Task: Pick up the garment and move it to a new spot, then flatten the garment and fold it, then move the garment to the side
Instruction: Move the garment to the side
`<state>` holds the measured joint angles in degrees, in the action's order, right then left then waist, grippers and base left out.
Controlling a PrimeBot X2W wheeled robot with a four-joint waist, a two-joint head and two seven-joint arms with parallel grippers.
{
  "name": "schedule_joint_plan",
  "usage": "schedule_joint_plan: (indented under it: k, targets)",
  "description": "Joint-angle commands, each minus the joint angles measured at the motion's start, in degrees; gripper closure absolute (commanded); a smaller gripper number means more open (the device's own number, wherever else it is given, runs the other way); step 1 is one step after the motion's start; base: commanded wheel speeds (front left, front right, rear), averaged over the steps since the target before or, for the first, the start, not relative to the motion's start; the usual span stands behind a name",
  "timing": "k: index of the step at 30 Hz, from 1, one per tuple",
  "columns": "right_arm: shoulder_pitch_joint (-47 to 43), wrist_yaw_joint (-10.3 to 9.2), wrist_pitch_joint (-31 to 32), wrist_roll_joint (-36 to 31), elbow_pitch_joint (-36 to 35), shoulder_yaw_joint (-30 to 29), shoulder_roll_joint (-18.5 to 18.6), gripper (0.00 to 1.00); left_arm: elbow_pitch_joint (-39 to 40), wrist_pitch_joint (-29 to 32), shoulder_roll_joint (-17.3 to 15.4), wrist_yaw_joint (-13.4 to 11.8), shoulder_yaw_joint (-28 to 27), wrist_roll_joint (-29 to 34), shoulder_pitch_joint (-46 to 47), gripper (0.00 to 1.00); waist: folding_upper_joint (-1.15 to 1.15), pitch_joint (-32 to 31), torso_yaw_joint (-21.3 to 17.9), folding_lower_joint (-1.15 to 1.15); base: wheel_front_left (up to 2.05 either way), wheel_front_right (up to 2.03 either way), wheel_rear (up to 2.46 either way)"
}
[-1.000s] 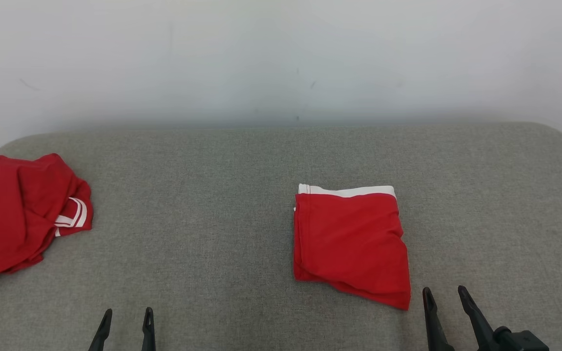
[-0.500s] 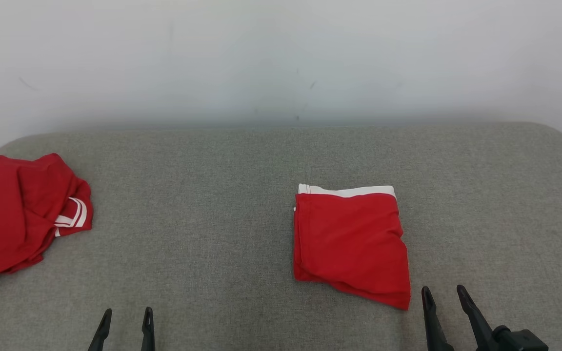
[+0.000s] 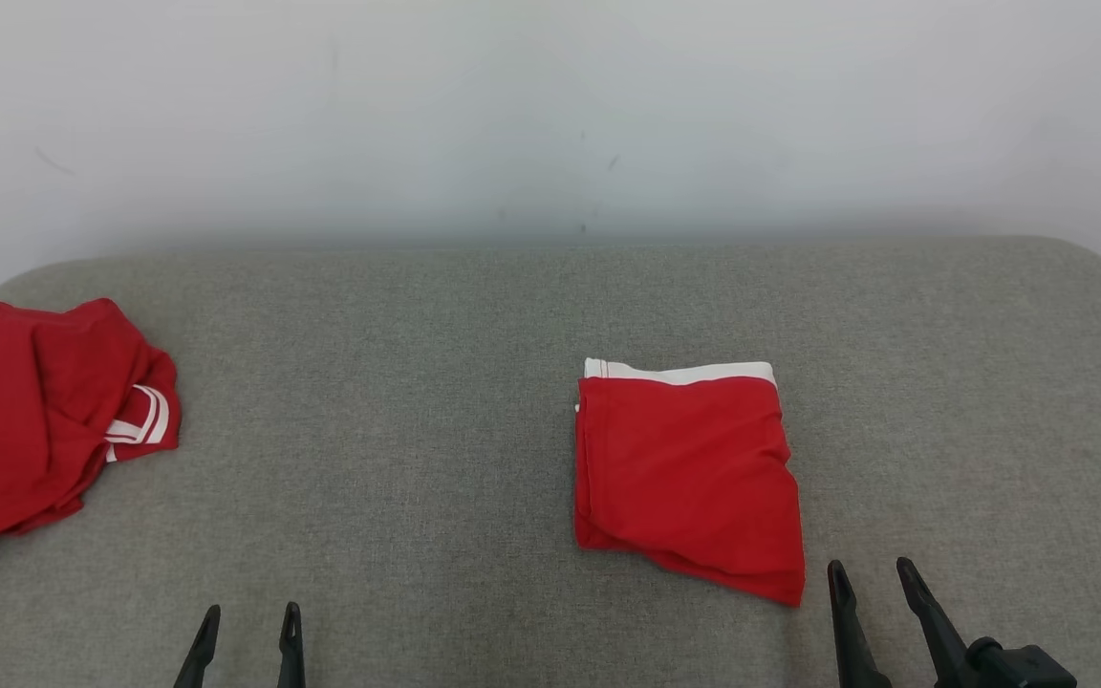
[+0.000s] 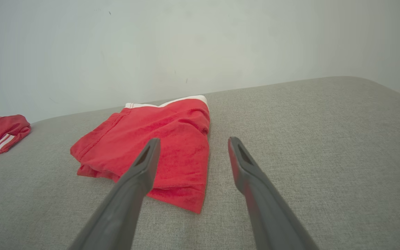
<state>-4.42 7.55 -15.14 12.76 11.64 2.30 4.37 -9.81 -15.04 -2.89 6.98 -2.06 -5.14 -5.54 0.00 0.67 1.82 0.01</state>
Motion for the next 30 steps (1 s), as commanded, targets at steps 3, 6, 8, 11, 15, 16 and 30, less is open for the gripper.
schedule_joint_plan:
  k: [3, 6, 8, 11, 15, 16, 30]
  targets:
    - [0.16, -0.13, -0.08, -0.04, -0.2, -0.18, 0.2, 0.0, -0.12, -0.1, 0.03, -0.29, -0.11, 0.09, 0.25, 0.0, 0.0, 0.01, 0.04, -0.01, 0.0, 0.0, 0.0]
    - [0.03, -0.14, -0.08, 0.03, -0.28, -0.27, 0.2, 0.0, -0.17, -0.1, 0.03, -0.3, -0.11, 0.02, 0.23, 0.0, 0.0, 0.01, 0.11, -0.01, 0.0, 0.0, 0.0]
    - [-0.03, -0.14, -0.08, 0.04, -0.3, -0.34, 0.17, 0.0, -0.19, -0.1, 0.03, -0.29, -0.04, 0.08, 0.3, 0.0, 0.0, 0.05, 0.19, -0.01, 0.0, 0.0, 0.0]
    - [-0.07, -0.13, -0.08, 0.0, -0.28, -0.45, 0.08, 0.0, -0.18, -0.1, 0.03, -0.26, 0.04, 0.09, 0.39, 0.0, 0.0, 0.07, 0.29, -0.01, 0.0, 0.0, 0.0]
    - [-0.05, -0.14, -0.09, -0.26, -0.27, -0.54, -0.08, 0.0, -0.1, -0.1, 0.03, -0.26, 0.07, 0.18, 0.3, 0.0, 0.0, 0.07, 0.31, -0.01, 0.0, 0.0, 0.0]
    - [0.01, -0.13, -0.08, -0.23, -0.21, -0.58, -0.08, 0.0, -0.08, -0.1, 0.03, -0.26, 0.09, 0.2, 0.26, 0.0, 0.0, 0.07, 0.33, -0.01, 0.0, 0.0, 0.0]
    - [0.89, -0.13, -0.09, -0.18, 0.0, -1.0, -0.23, 0.0, 0.12, -0.1, 0.03, -0.34, 0.31, 0.04, 0.38, 0.0, 0.0, 0.43, 0.79, -0.01, 0.0, 0.0, 0.0]
